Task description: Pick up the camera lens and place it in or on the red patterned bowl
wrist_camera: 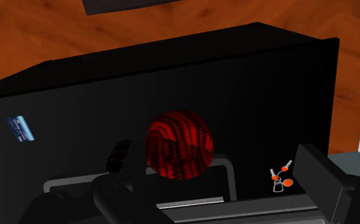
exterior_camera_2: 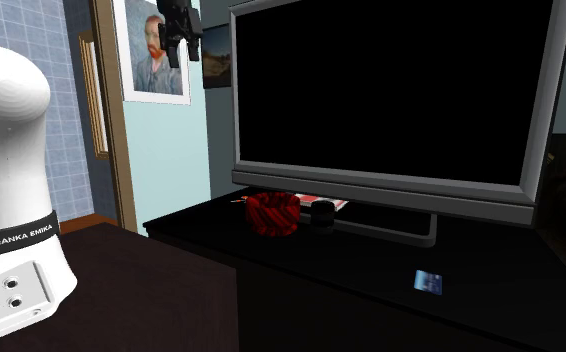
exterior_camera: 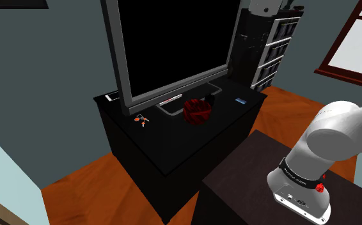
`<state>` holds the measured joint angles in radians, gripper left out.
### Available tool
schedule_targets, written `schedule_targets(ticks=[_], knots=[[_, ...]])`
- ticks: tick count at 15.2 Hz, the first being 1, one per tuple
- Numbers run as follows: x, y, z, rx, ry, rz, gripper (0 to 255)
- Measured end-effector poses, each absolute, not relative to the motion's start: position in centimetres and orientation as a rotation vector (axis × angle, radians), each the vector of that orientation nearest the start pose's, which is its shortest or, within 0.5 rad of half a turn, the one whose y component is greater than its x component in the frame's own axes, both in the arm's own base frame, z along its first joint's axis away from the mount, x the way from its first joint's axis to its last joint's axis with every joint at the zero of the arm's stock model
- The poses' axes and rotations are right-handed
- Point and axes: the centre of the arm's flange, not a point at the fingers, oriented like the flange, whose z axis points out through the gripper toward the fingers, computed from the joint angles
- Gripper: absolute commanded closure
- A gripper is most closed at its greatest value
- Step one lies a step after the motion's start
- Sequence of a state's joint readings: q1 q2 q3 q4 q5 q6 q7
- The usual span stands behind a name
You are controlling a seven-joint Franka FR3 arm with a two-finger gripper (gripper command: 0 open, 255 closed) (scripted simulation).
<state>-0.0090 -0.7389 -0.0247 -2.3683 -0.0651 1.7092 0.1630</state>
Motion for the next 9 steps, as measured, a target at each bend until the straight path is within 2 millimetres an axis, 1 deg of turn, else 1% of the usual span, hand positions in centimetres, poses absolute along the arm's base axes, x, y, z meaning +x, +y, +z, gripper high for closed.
schedule_targets(ticks=[1,2,6,9], knots=[[33.2,-1.9,58.2,-3.168,0.293,-0.132,0],[33.7,-2.3,57.8,-3.168,0.293,-0.129,0],[36.5,-4.3,55.0,-3.164,0.295,-0.117,0],[38.7,-6.3,52.2,-3.161,0.296,-0.106,0]])
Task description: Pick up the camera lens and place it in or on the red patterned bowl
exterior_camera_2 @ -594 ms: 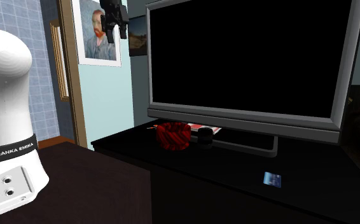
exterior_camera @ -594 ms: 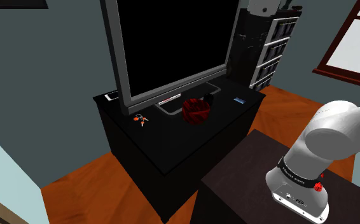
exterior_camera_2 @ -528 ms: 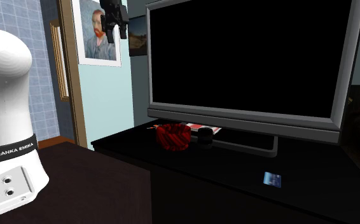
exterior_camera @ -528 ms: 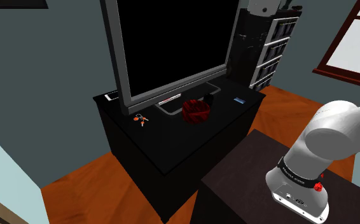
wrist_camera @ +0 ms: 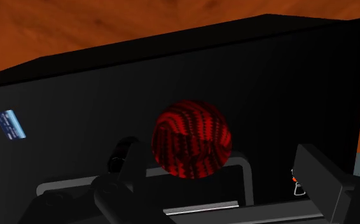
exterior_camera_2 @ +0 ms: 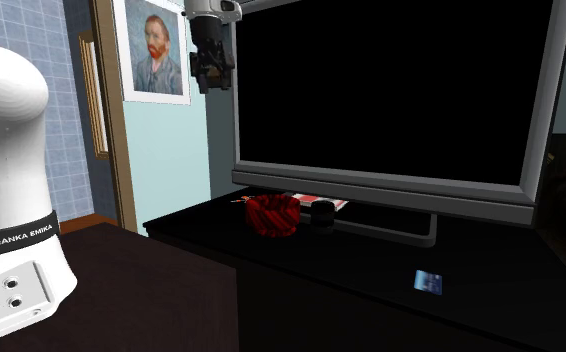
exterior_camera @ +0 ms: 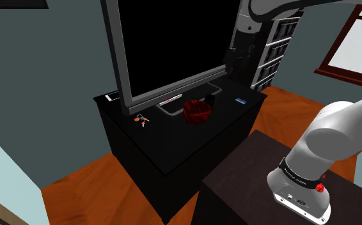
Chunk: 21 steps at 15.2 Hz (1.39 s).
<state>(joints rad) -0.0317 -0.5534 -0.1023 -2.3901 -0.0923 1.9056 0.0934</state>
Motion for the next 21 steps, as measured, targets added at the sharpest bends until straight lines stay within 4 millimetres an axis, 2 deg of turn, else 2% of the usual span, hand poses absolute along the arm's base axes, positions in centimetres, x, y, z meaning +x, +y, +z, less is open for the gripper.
schedule_targets(ticks=[21], knots=[[55.3,-20.0,33.6,-3.142,0.305,-0.037,0]])
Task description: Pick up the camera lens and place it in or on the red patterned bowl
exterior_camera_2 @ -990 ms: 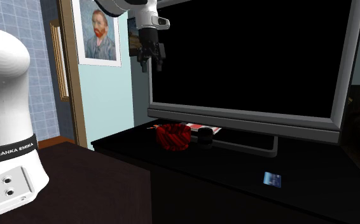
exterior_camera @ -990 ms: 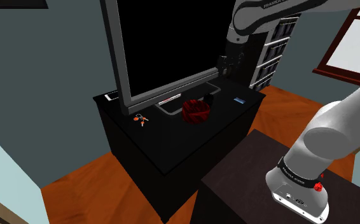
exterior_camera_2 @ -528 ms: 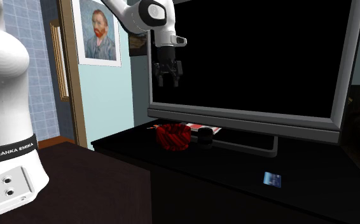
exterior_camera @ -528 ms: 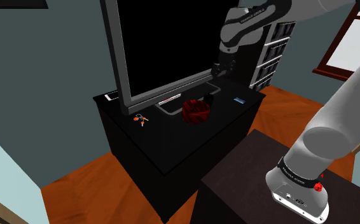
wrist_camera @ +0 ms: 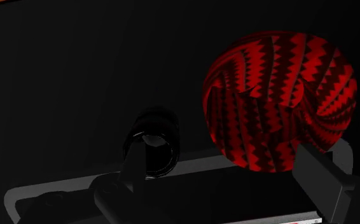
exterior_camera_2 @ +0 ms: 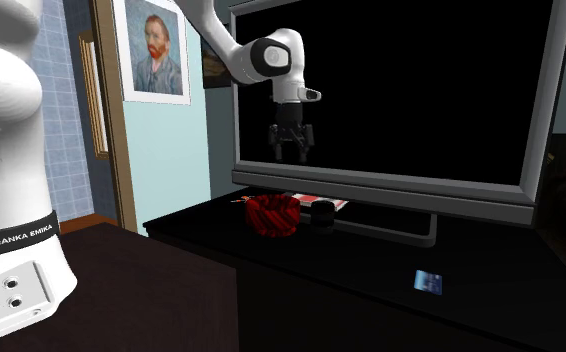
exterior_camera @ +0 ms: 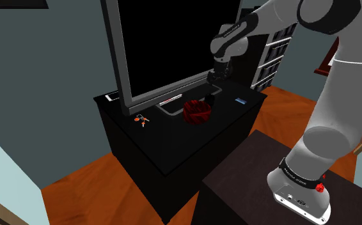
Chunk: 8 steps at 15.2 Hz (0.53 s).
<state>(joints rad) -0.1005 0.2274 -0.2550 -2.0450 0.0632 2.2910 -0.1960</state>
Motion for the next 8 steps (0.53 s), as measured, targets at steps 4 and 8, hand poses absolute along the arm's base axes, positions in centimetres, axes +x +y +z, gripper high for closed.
schedule_targets(ticks=[4,8], knots=[[58.3,-22.3,30.3,-3.139,0.306,-0.024,0],[61.6,-24.8,26.3,-3.135,0.307,-0.011,0]])
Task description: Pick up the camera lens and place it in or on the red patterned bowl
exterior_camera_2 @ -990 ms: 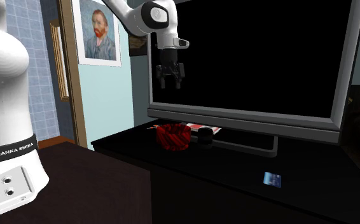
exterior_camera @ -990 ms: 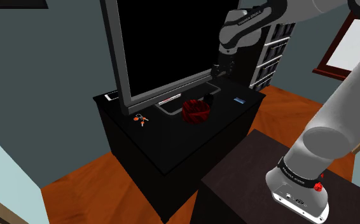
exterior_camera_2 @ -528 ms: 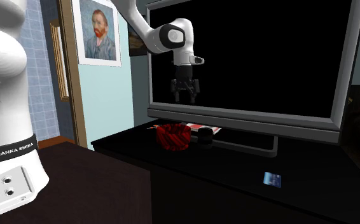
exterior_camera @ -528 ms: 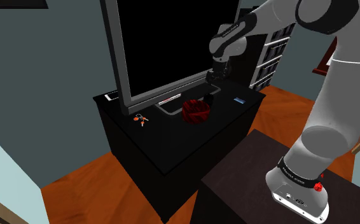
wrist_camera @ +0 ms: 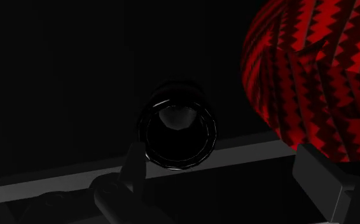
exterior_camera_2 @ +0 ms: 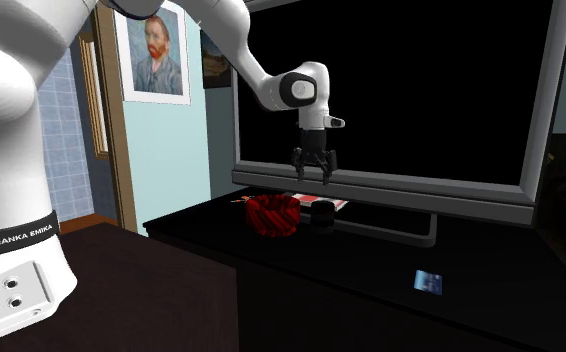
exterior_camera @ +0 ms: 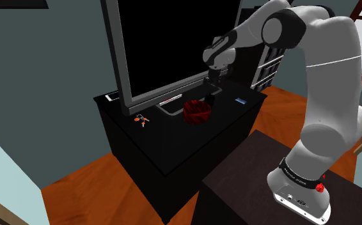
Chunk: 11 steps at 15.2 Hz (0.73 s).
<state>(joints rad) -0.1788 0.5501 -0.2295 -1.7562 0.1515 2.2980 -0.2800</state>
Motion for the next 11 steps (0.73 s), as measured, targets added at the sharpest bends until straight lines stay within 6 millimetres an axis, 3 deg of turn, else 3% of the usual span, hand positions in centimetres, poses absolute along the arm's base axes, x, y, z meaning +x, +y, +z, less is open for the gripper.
schedule_targets(ticks=[5,11], knots=[[64.7,-27.9,22.1,-3.13,0.31,0.005,0],[65.2,-28.2,19.0,-3.129,0.309,0.007,0]])
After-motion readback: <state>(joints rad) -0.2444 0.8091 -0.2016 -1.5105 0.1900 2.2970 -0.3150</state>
